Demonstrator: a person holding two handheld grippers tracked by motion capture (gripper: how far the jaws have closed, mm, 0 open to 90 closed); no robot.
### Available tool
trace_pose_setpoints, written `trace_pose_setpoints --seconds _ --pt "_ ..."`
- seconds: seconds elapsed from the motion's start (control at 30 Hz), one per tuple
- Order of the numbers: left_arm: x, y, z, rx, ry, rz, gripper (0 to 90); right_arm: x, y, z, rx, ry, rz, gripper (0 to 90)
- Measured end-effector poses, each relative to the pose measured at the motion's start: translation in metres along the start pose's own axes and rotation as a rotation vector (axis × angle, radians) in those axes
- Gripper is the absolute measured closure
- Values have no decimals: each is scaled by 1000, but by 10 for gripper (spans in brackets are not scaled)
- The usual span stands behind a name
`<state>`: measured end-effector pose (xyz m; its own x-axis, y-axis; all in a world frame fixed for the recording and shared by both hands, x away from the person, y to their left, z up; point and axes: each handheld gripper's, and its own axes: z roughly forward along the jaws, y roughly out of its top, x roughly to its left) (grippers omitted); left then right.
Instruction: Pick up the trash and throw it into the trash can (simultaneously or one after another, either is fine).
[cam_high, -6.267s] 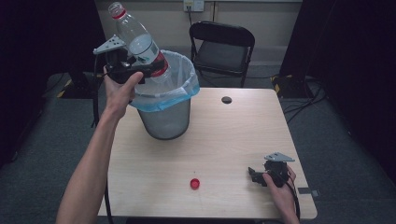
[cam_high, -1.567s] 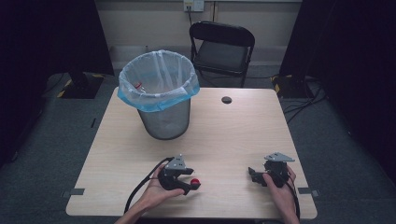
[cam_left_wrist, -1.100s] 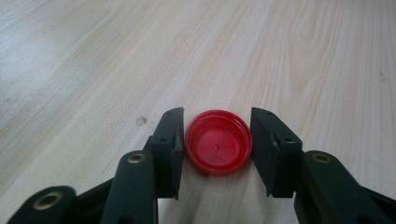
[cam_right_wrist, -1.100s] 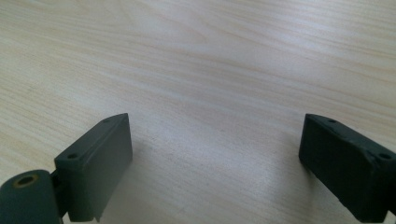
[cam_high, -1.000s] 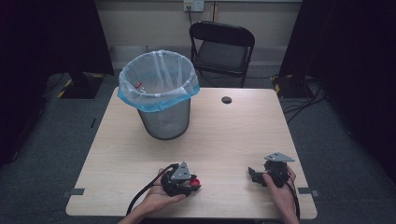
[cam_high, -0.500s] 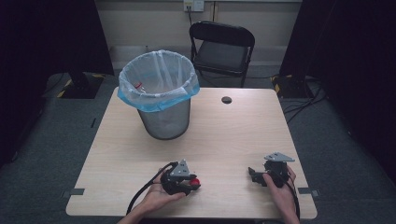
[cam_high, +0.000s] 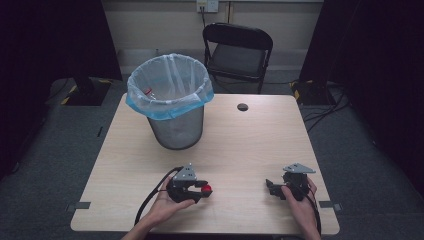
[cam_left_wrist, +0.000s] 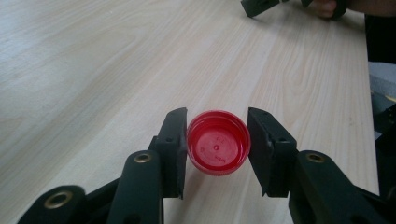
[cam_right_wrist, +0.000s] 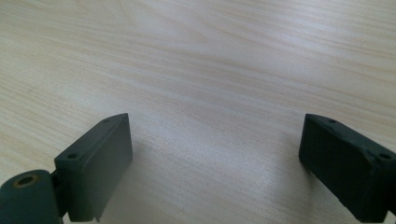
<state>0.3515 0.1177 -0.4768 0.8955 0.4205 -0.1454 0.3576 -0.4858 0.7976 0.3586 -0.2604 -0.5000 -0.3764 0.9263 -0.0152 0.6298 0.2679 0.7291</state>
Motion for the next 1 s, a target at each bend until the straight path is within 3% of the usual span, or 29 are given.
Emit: trace_pose_setpoints --seconds 0.53,1.0 --pt "8 13 -27 -119 6 -40 598 0 0 0 0 0 1 89" --pt "19 36 -55 -193 17 -27 598 0 0 0 0 0 1 89"
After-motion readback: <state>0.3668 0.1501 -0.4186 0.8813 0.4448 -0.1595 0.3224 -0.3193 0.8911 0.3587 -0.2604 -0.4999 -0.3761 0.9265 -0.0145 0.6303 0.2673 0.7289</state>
